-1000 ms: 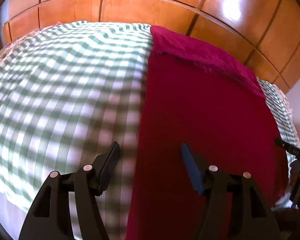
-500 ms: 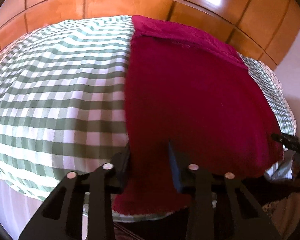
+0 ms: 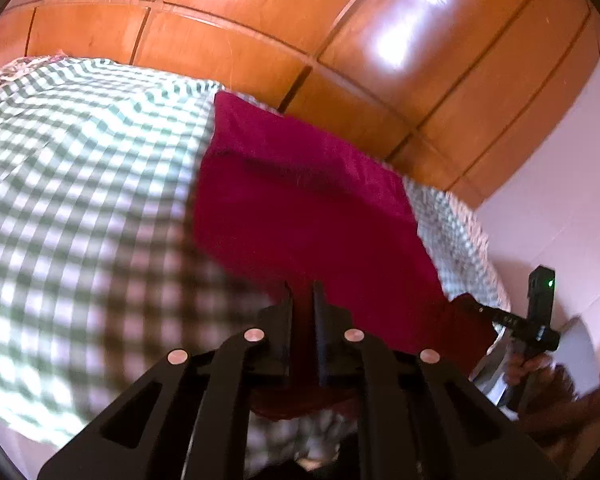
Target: Fold small clothes
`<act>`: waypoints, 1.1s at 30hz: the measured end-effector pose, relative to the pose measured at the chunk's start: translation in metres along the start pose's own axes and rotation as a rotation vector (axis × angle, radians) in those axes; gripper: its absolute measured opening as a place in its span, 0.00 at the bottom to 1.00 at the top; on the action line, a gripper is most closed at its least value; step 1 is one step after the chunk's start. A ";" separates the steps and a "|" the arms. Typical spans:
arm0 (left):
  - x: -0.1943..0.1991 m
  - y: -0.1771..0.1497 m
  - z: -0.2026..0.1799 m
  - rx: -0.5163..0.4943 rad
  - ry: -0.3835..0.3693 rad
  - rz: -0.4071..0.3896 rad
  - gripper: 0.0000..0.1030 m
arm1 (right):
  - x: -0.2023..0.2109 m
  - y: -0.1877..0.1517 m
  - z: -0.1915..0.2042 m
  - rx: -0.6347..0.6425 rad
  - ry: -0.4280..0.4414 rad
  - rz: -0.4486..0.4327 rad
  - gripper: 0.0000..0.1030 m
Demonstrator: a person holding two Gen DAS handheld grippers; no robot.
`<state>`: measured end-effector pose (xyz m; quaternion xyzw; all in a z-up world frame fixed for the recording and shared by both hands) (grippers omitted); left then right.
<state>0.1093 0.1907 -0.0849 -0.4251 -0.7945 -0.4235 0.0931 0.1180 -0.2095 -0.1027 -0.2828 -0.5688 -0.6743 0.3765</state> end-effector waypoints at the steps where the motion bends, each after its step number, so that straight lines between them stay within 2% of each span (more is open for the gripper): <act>1: -0.008 0.013 0.003 0.008 -0.005 -0.011 0.07 | -0.004 0.012 -0.001 -0.009 -0.001 -0.009 0.10; 5: -0.039 0.054 0.014 0.027 0.014 -0.028 0.07 | -0.034 0.060 -0.007 -0.052 -0.029 -0.027 0.10; 8: -0.068 0.087 0.023 0.042 0.054 -0.018 0.07 | -0.059 0.092 -0.005 -0.068 -0.059 -0.026 0.10; 10: -0.083 0.106 0.035 0.054 0.110 -0.024 0.07 | -0.069 0.108 -0.005 -0.070 -0.061 -0.035 0.10; 11: -0.091 0.114 0.040 0.065 0.119 -0.018 0.12 | -0.072 0.114 -0.005 -0.071 -0.048 -0.043 0.16; 13: -0.100 0.125 0.054 0.125 0.140 -0.014 0.31 | -0.076 0.128 -0.006 -0.108 -0.031 -0.046 0.55; 14: -0.100 0.128 0.059 0.148 0.141 -0.030 0.48 | -0.073 0.133 -0.013 -0.162 -0.027 -0.067 0.88; 15: -0.098 0.131 0.064 0.160 0.145 -0.052 0.57 | -0.067 0.134 -0.018 -0.199 -0.021 -0.094 0.91; 18: -0.089 0.124 0.078 0.188 0.155 -0.067 0.60 | -0.061 0.125 -0.033 -0.235 -0.004 -0.098 0.91; 20: -0.081 0.108 0.088 0.207 0.136 -0.054 0.62 | -0.061 0.105 -0.045 -0.242 -0.022 -0.070 0.91; 24: -0.070 0.071 0.089 0.140 0.104 0.003 0.73 | -0.064 0.058 -0.052 -0.196 -0.012 -0.014 0.91; 26: -0.068 0.046 0.087 0.110 0.102 0.060 0.73 | -0.070 0.040 -0.046 -0.155 -0.024 0.016 0.91; 28: -0.076 0.035 0.086 0.092 0.120 0.089 0.71 | -0.078 0.033 -0.039 -0.108 -0.069 -0.006 0.91; 29: -0.078 0.034 0.085 0.087 0.126 0.087 0.69 | -0.080 0.034 -0.037 -0.099 -0.080 -0.020 0.86; 30: -0.078 0.035 0.083 0.088 0.119 0.082 0.55 | -0.083 0.037 -0.035 -0.100 -0.083 -0.030 0.77; 31: -0.080 0.037 0.081 0.105 0.093 0.081 0.48 | -0.085 0.041 -0.034 -0.109 -0.081 -0.036 0.73; 32: -0.083 0.040 0.080 0.122 0.089 0.080 0.41 | -0.088 0.045 -0.032 -0.112 -0.079 -0.042 0.61; 33: -0.083 0.042 0.081 0.129 0.100 0.074 0.29 | -0.091 0.049 -0.029 -0.102 -0.077 -0.040 0.46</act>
Point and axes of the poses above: each gripper's, at about its wrist camera, not at the fingertips, and x roughly against the way its jaws point, z to its left, y to its top, the point moved 4 cm from there along -x, roughly the way its jaws point, and after that the axes turned 10 degrees about -y, right-handed, at the moved point
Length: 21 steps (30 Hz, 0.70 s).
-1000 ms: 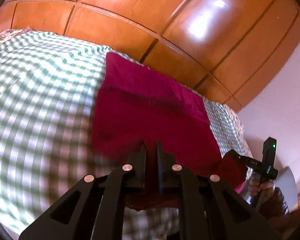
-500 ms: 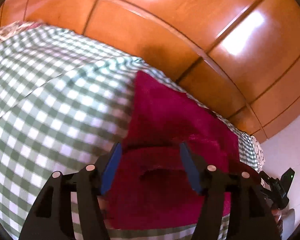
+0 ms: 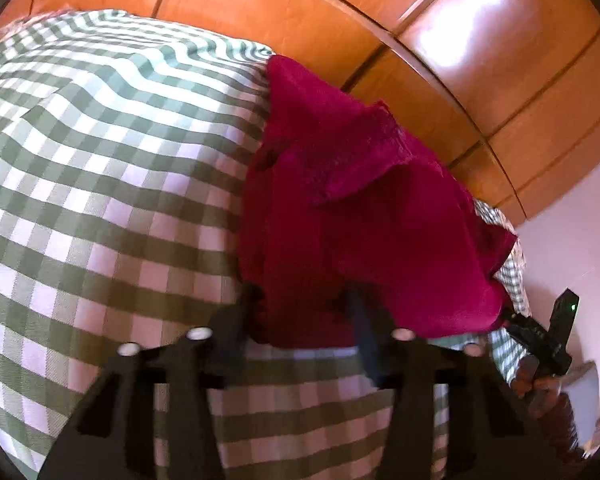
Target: Fold small clothes
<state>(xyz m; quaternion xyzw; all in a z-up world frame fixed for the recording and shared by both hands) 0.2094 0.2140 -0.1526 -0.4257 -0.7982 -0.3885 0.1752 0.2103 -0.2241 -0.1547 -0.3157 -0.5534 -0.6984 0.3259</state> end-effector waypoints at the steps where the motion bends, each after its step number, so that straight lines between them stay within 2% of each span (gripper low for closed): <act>1: 0.000 0.001 0.000 -0.006 0.012 0.002 0.23 | -0.002 0.000 0.005 0.016 -0.001 0.007 0.40; 3: 0.001 -0.001 -0.001 -0.010 0.026 0.005 0.17 | -0.001 -0.001 0.013 0.056 -0.023 0.009 0.30; 6: 0.015 -0.012 -0.002 -0.024 0.031 0.005 0.14 | 0.012 -0.009 0.013 0.080 -0.008 0.021 0.22; 12: 0.048 -0.048 -0.003 -0.017 0.008 0.023 0.13 | 0.048 -0.041 0.006 0.137 0.023 0.053 0.20; 16: 0.078 -0.096 -0.007 0.002 -0.046 0.061 0.13 | 0.070 -0.075 -0.006 0.176 0.027 0.109 0.20; 21: 0.104 -0.146 -0.011 0.011 -0.068 0.113 0.14 | 0.091 -0.115 -0.022 0.234 0.031 0.205 0.19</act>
Point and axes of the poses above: each gripper's, at about its wrist camera, not at the fingertips, and x roughly against the way its jaws point, z to its left, y to its top, the point moved 4 cm from there along -x, roughly the way its jaws point, and after that the axes turned 10 degrees about -y, right-handed, at the moved point
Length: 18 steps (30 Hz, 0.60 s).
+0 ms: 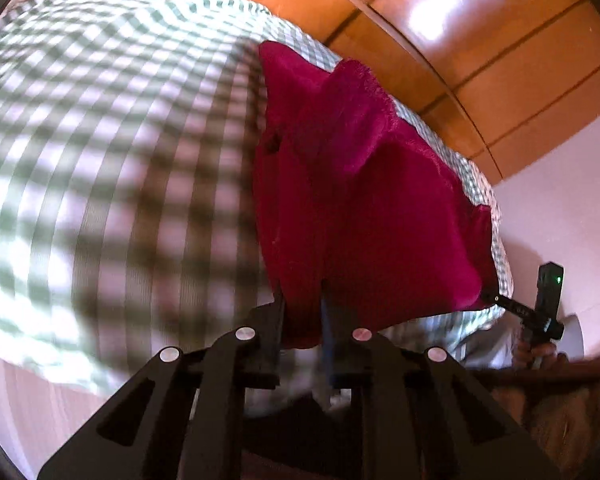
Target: Fold small clothes
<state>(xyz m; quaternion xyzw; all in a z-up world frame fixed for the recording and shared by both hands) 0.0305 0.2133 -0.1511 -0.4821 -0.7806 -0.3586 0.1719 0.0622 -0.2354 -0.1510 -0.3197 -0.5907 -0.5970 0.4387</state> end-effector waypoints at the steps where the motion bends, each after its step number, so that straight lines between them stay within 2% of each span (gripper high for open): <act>1: 0.003 -0.005 -0.001 0.000 -0.003 0.003 0.15 | 0.001 -0.003 -0.001 0.007 0.000 0.009 0.19; 4: 0.014 0.004 -0.001 0.010 0.002 -0.041 0.26 | 0.005 0.000 -0.002 0.001 0.011 -0.001 0.21; 5: 0.018 0.011 -0.001 0.015 -0.003 -0.065 0.38 | 0.006 0.003 -0.003 -0.011 0.009 -0.009 0.25; 6: 0.021 0.020 -0.001 0.008 0.017 -0.094 0.45 | 0.007 0.008 -0.005 -0.028 0.003 -0.022 0.35; 7: 0.020 0.028 -0.002 -0.007 0.035 -0.106 0.45 | 0.008 0.015 -0.007 -0.047 0.000 -0.038 0.43; 8: 0.019 0.033 -0.003 -0.028 0.055 -0.111 0.45 | 0.008 0.019 -0.009 -0.062 -0.005 -0.051 0.56; 9: 0.017 0.040 -0.004 -0.042 0.073 -0.115 0.45 | 0.008 0.026 -0.011 -0.085 -0.011 -0.072 0.60; 12: 0.006 0.064 -0.011 -0.093 0.149 -0.134 0.45 | 0.005 0.043 -0.011 -0.123 -0.044 -0.112 0.60; 15: -0.006 0.081 -0.021 -0.180 0.293 -0.147 0.49 | 0.002 0.059 -0.007 -0.162 -0.089 -0.168 0.60; 16: -0.011 0.087 -0.024 -0.195 0.317 -0.148 0.50 | 0.001 0.066 -0.003 -0.168 -0.103 -0.191 0.62; 18: -0.012 0.092 -0.026 -0.206 0.352 -0.147 0.58 | -0.002 0.074 0.008 -0.158 -0.118 -0.223 0.71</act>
Point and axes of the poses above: each gripper's, at about its wrist camera, not at the fingertips, and x roughly against the way its jaws point, z to its left, y to its top, the point moved 4 cm from there along -x, roughly the way its jaws point, and after that the axes turned 10 degrees about -y, right-handed, at the moved point
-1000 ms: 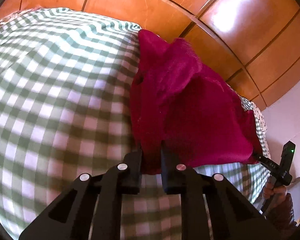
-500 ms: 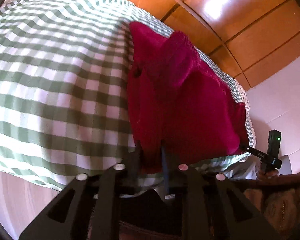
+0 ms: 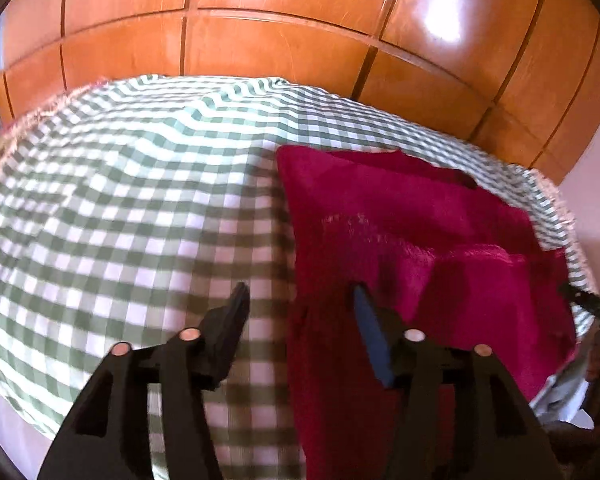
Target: Fold small clothes
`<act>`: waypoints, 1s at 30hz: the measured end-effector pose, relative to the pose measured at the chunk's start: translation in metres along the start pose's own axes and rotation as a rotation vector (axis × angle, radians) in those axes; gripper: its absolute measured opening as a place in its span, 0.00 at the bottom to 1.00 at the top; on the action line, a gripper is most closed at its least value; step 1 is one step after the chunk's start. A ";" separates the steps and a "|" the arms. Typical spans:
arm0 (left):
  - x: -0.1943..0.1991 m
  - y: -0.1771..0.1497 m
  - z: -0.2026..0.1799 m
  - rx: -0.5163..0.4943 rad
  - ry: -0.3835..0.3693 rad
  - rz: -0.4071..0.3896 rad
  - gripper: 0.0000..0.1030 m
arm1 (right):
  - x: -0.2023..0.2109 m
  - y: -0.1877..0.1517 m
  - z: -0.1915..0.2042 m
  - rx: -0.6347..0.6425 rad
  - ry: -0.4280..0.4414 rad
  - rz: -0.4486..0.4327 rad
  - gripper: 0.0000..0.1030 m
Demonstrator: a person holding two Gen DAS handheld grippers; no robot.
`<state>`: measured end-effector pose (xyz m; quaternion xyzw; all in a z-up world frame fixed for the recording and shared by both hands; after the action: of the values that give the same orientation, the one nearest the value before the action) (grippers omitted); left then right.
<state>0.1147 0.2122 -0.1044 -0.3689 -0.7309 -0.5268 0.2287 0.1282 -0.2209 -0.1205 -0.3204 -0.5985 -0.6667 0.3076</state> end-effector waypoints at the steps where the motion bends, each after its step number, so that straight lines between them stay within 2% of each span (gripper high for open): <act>1: -0.004 0.005 -0.001 -0.002 0.005 0.000 0.59 | -0.002 0.001 0.008 0.020 -0.002 -0.009 0.72; 3: -0.006 0.006 -0.002 -0.005 0.003 0.006 0.59 | -0.010 -0.001 0.023 0.087 -0.035 -0.014 0.84; 6: -0.012 0.007 -0.005 0.006 0.010 0.011 0.59 | -0.025 -0.011 0.036 0.129 -0.099 -0.002 0.90; 9: -0.012 0.007 -0.003 -0.002 0.030 0.012 0.59 | -0.041 -0.020 0.033 0.093 -0.097 0.031 0.96; 17: -0.017 0.005 -0.008 -0.043 0.076 -0.023 0.59 | -0.043 -0.024 0.035 0.064 -0.096 0.005 0.97; 30: -0.011 0.001 -0.008 -0.033 0.073 -0.036 0.60 | -0.042 -0.029 0.040 0.064 -0.107 -0.025 0.97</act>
<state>0.1219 0.2019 -0.1094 -0.3400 -0.7198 -0.5558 0.2396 0.1328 -0.1773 -0.1688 -0.3382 -0.6389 -0.6330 0.2771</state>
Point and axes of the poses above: each gripper's, at about its wrist camera, not at the fingertips, and x roughly against the way its jaws point, z to its left, y to its top, the point moved 4 cm from there along -x, roughly the way its jaws point, and after that the axes turned 10 degrees about -y, right-handed, at the moved point
